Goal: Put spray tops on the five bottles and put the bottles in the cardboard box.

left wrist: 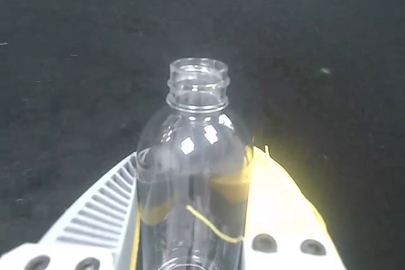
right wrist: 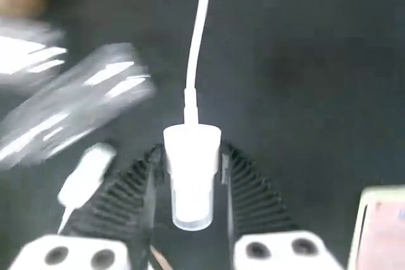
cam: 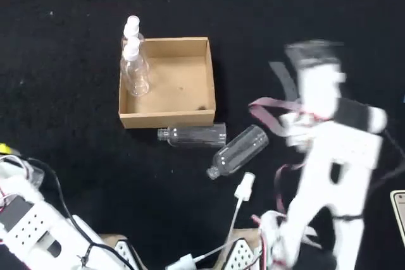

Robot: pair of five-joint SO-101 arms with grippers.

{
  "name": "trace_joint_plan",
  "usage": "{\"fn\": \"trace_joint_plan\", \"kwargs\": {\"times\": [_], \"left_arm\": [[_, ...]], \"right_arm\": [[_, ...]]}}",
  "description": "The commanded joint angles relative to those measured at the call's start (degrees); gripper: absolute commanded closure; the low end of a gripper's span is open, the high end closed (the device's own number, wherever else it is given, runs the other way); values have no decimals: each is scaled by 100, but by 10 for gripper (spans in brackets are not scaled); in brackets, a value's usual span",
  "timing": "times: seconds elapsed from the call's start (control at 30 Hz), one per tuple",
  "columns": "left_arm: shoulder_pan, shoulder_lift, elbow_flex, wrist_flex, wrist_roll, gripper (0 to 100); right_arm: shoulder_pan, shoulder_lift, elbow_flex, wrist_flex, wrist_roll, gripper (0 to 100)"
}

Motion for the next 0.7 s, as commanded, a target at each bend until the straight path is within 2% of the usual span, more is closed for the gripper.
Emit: {"fn": "trace_joint_plan", "kwargs": {"times": [0.0,0.2,0.3,0.4,0.53,0.6,0.67], "left_arm": [[558,-105,-84,9,-53,971],[857,-105,-75,9,-62,971],[848,-105,31,9,-62,971],[840,-105,40,9,-62,971],[840,-105,48,9,-62,971],[840,-105,57,9,-62,971],[840,-105,92,9,-62,971]], "right_arm": [[993,848,163,-712,-589,942],[1521,2404,189,-1556,-2585,941],[1363,2844,92,-1618,-2848,926],[862,2941,-4,-1407,-2330,828],[519,2905,-312,-1029,-1187,711],[527,2905,-576,-809,-457,697],[607,2905,-848,-536,756,695]]}}
